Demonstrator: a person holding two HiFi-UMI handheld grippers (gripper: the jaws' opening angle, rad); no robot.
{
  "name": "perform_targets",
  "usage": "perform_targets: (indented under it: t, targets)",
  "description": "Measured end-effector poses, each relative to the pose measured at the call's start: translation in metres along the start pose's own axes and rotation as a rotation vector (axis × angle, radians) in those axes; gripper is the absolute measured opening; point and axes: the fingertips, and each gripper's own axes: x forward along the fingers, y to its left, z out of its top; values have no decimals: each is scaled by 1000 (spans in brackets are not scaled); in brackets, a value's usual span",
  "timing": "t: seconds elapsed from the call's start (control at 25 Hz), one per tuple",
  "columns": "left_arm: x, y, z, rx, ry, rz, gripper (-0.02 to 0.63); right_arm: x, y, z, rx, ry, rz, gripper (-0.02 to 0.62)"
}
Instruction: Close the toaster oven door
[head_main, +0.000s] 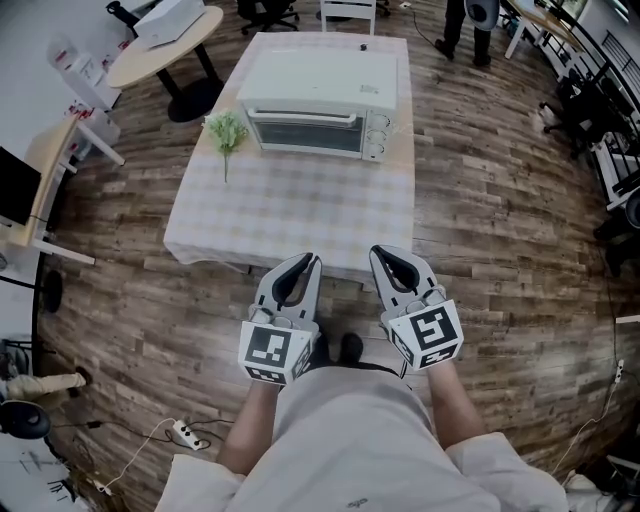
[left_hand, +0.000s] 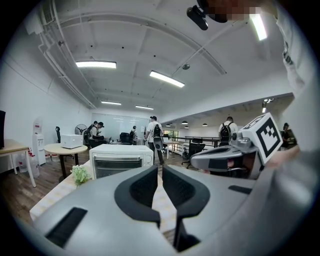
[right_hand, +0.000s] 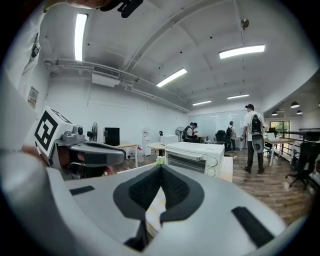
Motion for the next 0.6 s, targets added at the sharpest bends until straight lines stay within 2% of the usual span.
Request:
perform_targets:
  t: [0.6]
  targets:
    - [9, -2, -1, -2, 1, -8, 28, 0, -6, -1, -8, 4, 1, -2]
